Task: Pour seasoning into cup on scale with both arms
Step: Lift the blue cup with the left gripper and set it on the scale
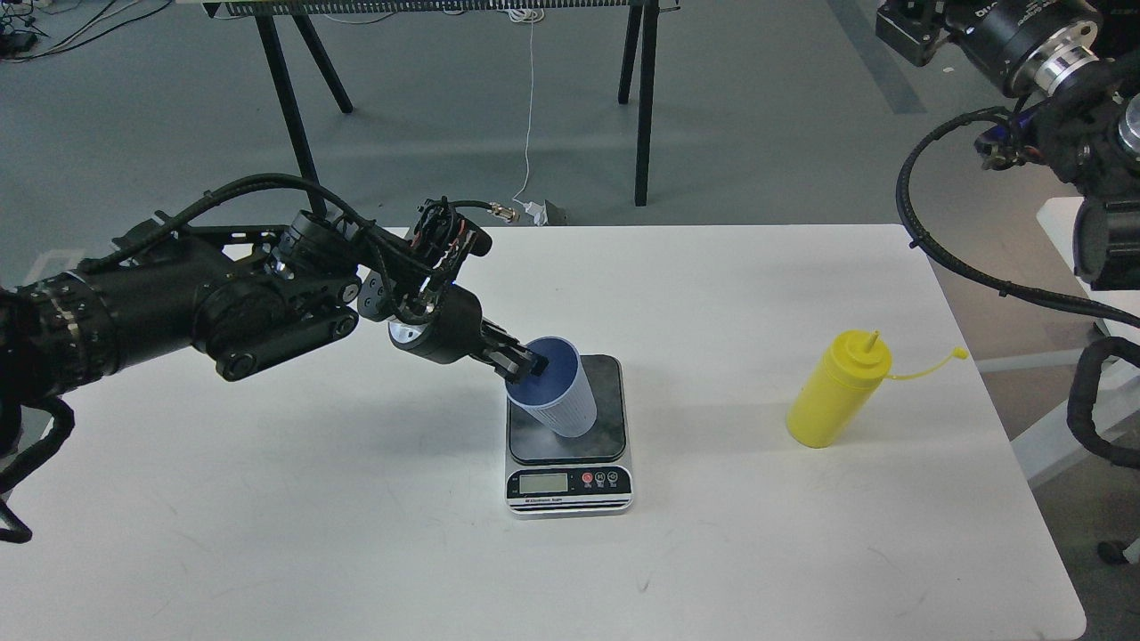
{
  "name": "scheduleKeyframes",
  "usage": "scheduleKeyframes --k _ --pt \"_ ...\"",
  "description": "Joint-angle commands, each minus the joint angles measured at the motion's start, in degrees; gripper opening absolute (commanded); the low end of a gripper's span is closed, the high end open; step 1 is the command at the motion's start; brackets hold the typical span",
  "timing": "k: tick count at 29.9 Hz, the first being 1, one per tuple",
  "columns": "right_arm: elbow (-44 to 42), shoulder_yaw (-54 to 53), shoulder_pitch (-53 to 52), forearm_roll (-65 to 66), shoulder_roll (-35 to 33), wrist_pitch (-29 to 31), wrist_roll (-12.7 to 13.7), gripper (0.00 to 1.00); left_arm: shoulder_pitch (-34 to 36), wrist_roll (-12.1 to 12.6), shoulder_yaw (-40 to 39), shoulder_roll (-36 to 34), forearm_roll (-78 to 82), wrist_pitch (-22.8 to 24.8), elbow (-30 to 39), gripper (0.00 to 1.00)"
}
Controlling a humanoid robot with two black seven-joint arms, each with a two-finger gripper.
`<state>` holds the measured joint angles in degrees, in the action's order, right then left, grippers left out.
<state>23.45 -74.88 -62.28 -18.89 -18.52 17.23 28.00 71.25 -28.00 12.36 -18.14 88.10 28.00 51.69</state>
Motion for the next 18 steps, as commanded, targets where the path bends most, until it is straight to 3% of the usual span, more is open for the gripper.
scheduleKeyframes --k 1,5,6,12,18 --pt "0.0 0.0 0.3 0.0 0.0 0.1 0.0 1.0 -0.2 0.0 -0.1 0.0 -0.2 0.0 0.0 0.12" --pt "0.1 -0.1 0.9 0.0 0.0 0.2 0.0 1.0 -0.1 0.0 -0.4 0.0 -0.5 0.0 0.0 0.25" --pt "0.1 -0.1 0.9 0.0 0.0 0.2 0.0 1.0 0.0 0.0 -0.4 0.0 -0.6 0.0 0.0 0.32" --pt "0.1 0.0 1.5 0.0 0.0 0.3 0.0 1.0 -0.1 0.0 -0.4 -0.2 -0.7 0.0 0.0 0.47" --pt "0.4 0.0 1.6 0.0 0.0 0.4 0.0 1.0 0.5 0.0 -0.8 -1.1 -2.2 0.0 0.0 0.69"
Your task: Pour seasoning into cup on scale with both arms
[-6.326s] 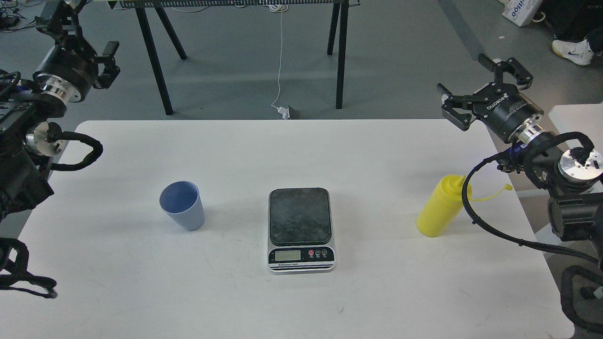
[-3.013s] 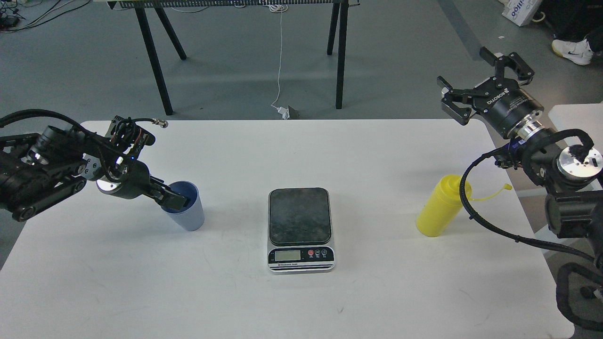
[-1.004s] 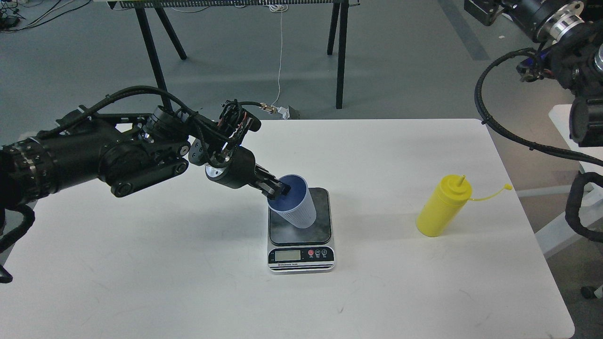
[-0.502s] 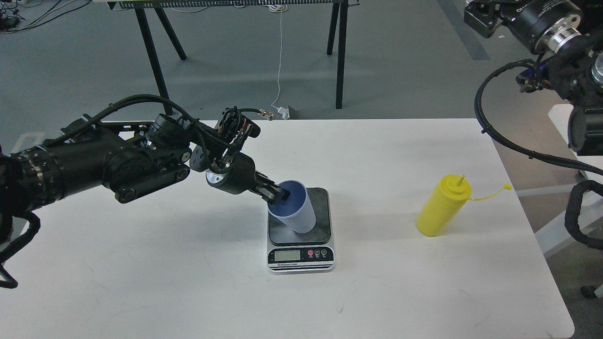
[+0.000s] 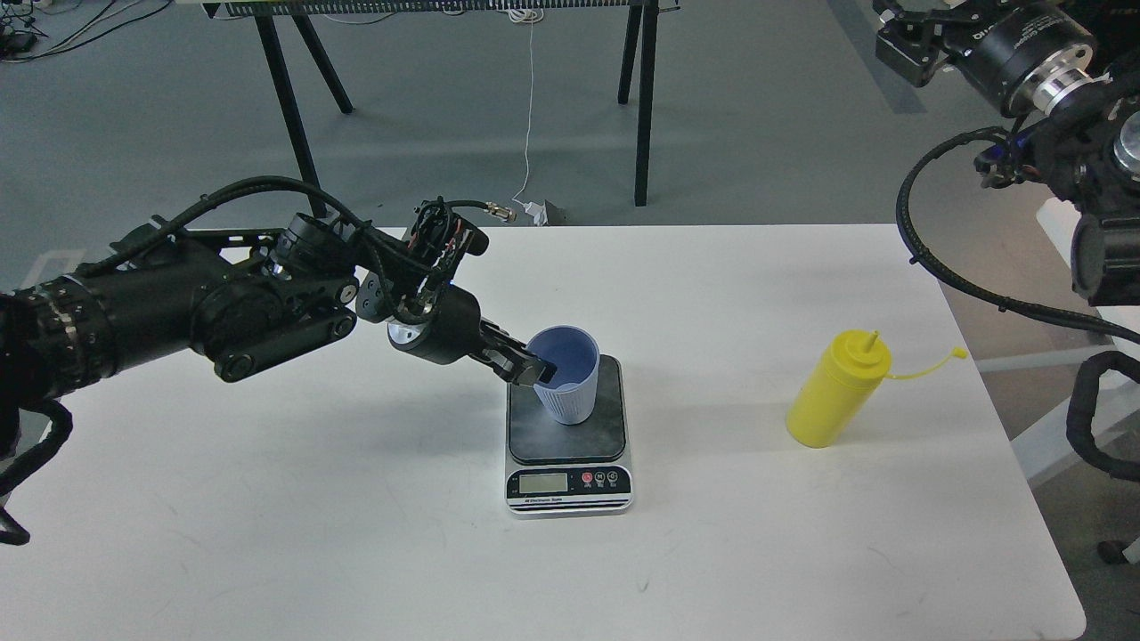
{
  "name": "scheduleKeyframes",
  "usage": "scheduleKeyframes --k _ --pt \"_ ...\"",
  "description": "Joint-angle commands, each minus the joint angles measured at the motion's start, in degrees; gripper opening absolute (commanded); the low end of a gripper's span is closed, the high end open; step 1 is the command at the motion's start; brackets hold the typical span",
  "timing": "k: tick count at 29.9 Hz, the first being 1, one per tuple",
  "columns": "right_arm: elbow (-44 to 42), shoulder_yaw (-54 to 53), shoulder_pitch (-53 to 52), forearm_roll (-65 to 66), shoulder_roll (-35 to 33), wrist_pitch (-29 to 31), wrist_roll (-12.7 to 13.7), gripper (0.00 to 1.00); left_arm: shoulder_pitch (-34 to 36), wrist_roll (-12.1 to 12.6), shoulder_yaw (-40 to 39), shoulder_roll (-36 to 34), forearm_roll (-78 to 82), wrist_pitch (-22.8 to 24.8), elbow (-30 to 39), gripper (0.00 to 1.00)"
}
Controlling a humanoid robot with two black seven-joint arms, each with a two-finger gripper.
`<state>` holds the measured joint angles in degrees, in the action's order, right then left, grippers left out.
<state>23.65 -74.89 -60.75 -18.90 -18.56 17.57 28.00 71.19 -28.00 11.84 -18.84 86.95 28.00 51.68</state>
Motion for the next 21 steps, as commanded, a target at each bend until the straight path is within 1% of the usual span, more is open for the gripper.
scheduleKeyframes --k 1,6,9,12,14,16,17,19,21 --pt "0.3 0.0 -0.1 0.0 0.0 0.1 0.0 1.0 0.9 0.0 -0.6 -0.6 -2.0 0.0 0.0 0.72" --pt "0.6 0.3 -0.2 0.1 0.1 0.1 0.0 1.0 2.4 0.0 -0.8 -1.7 -5.4 0.0 0.0 0.83" --pt "0.8 1.5 -0.6 0.2 0.0 -0.3 0.0 1.0 3.0 0.0 -2.6 -2.7 -8.5 0.0 0.2 0.86" --pt "1.4 6.3 -1.8 0.1 0.0 -0.6 0.0 1.0 4.8 0.0 -6.1 -5.1 -14.8 0.0 0.3 0.87" --pt "2.9 7.5 -3.6 -0.1 -0.2 -0.9 0.0 1.0 5.6 0.0 -10.1 -7.6 -21.0 0.0 0.1 0.89" --pt "5.0 6.0 -4.5 -0.2 -1.4 -3.3 0.0 1.0 5.6 0.0 -15.2 -10.7 -28.5 0.0 -0.7 0.89" --pt "6.1 4.1 -4.7 -0.3 -3.3 -5.0 0.0 1.0 5.5 0.0 -17.3 -11.9 -32.1 0.0 -2.0 0.9" --pt "7.9 -1.3 -4.6 -1.0 -6.9 -6.6 0.0 1.0 5.4 0.0 -19.5 -13.1 -37.6 0.0 -4.9 0.9" --pt "9.6 -4.8 -2.7 -4.7 -9.2 -6.7 0.0 1.0 5.3 0.0 -20.1 -13.4 -42.8 0.0 -8.9 0.9"
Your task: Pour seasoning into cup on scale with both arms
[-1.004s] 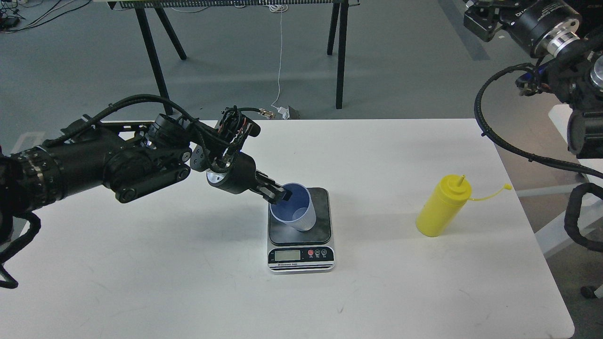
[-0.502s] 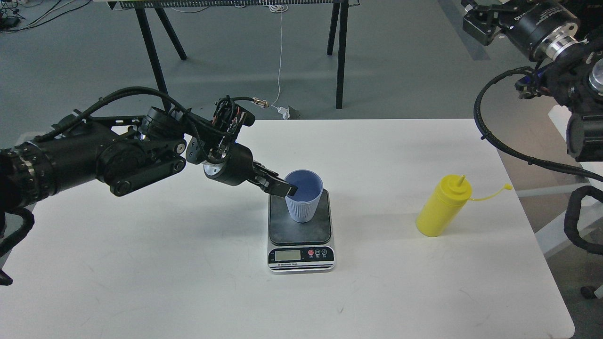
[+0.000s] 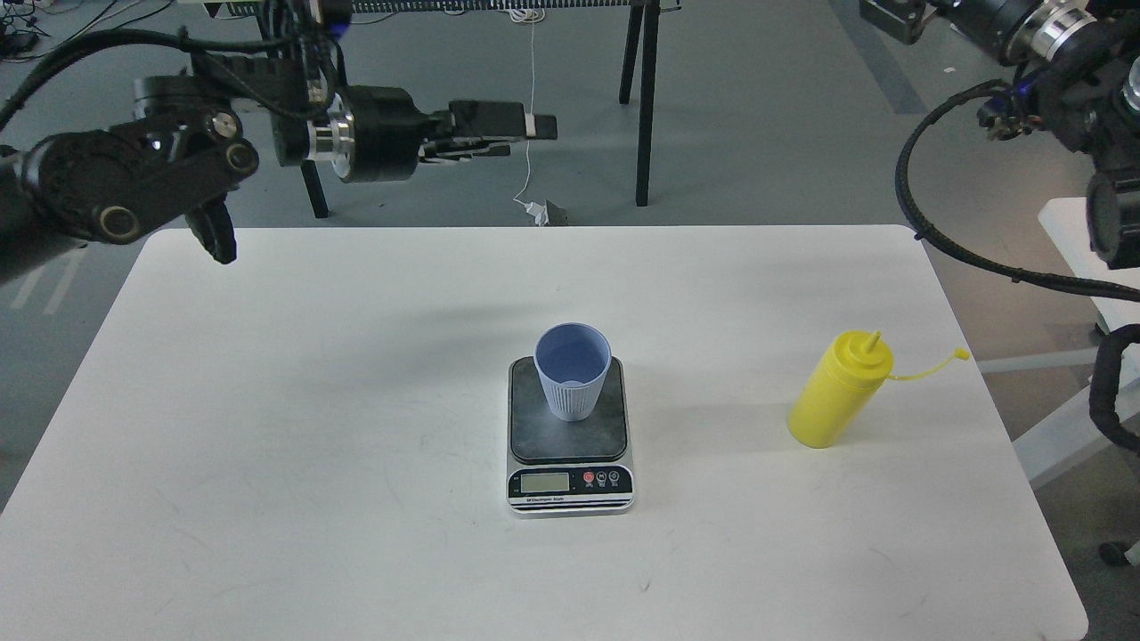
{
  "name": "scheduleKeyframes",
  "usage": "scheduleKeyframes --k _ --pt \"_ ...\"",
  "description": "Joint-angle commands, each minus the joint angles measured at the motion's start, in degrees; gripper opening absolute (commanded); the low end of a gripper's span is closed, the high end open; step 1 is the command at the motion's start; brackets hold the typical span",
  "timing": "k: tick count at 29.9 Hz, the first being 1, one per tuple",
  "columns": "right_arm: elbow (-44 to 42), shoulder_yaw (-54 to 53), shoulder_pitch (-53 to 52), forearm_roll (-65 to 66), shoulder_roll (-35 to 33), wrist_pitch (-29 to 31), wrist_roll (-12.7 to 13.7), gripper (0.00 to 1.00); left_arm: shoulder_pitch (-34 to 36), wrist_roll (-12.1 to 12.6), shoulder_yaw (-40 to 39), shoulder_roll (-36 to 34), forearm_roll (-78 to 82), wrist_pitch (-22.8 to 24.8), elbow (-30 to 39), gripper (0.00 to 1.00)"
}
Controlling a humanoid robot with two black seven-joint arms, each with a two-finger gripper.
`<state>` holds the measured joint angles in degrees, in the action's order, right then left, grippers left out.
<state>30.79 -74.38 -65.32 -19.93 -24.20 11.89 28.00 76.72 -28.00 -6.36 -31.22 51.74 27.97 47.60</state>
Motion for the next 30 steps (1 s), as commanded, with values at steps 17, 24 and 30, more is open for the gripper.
scheduleKeyframes --k 17,24,30 --pt "33.1 -13.7 61.6 -26.0 -9.0 8.9 0.0 1.0 -10.2 0.0 -3.2 5.5 -32.9 0.0 -21.8 0.92" --pt "33.0 -6.7 74.5 -25.3 -8.9 16.1 0.0 1.0 -12.4 0.0 -3.3 5.4 -33.2 0.0 -21.8 0.92" --pt "30.6 -0.1 77.0 -24.9 -5.6 16.1 0.0 1.0 -13.8 0.0 -3.3 5.3 -33.2 0.0 -21.8 0.92"
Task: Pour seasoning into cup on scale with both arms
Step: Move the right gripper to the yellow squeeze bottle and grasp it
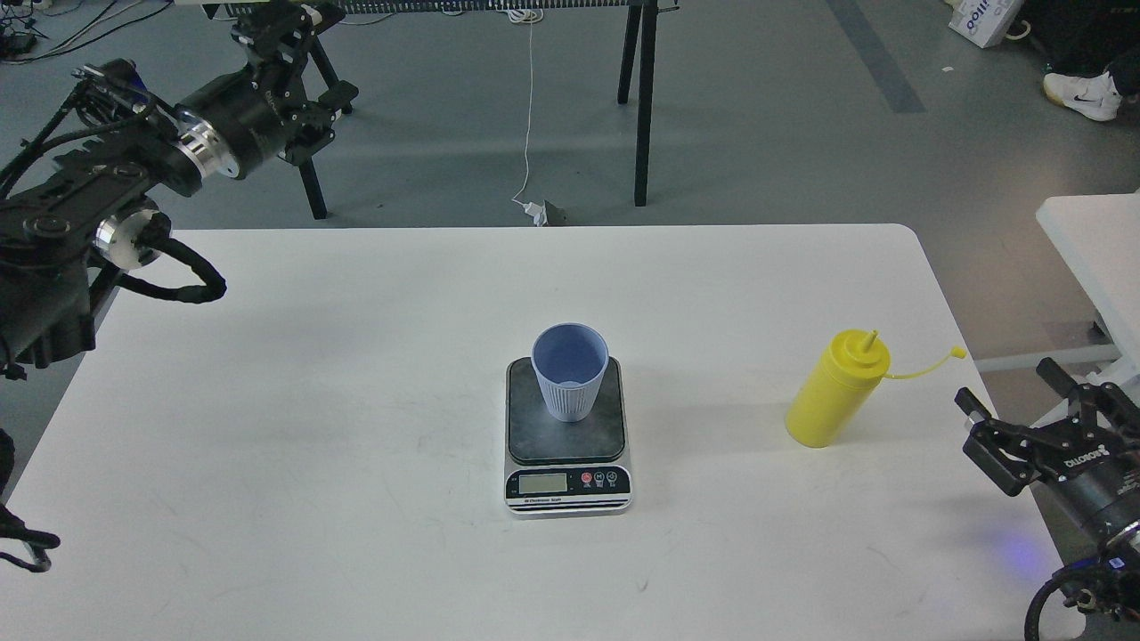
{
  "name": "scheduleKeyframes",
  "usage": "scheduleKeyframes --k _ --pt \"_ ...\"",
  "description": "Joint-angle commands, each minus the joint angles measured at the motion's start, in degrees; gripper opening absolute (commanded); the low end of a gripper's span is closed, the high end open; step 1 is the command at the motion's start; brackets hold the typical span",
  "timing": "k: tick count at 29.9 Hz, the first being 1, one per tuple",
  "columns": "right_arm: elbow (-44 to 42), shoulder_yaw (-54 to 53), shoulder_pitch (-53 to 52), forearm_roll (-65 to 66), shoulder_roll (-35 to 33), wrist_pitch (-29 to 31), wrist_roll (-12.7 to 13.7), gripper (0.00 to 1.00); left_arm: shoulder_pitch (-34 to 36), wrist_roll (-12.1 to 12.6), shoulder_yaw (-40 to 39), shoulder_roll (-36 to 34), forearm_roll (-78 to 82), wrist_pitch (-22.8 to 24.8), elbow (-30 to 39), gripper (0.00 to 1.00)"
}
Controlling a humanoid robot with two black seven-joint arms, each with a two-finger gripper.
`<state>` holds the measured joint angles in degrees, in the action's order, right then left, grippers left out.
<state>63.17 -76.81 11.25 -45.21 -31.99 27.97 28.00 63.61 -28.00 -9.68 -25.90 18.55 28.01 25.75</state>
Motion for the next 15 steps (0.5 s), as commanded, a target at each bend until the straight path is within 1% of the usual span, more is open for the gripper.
scheduleKeyframes --k 1,7,9,15 --pt "-3.0 2.8 0.0 0.7 3.1 0.0 0.0 1.0 -0.9 0.0 0.0 0.0 0.0 0.0 0.0 0.92" --pt "-12.0 3.4 -5.5 7.0 9.7 0.0 0.0 1.0 -1.1 0.0 0.0 -0.1 0.0 0.0 0.1 0.92" --pt "-13.2 3.4 -6.3 8.0 11.7 0.0 0.0 1.0 -1.1 0.0 0.0 -0.4 0.0 0.0 0.1 0.92" --pt "-13.4 3.5 -8.6 10.9 14.3 0.0 0.0 1.0 -1.2 0.0 0.0 -0.6 0.0 0.0 0.1 0.92"
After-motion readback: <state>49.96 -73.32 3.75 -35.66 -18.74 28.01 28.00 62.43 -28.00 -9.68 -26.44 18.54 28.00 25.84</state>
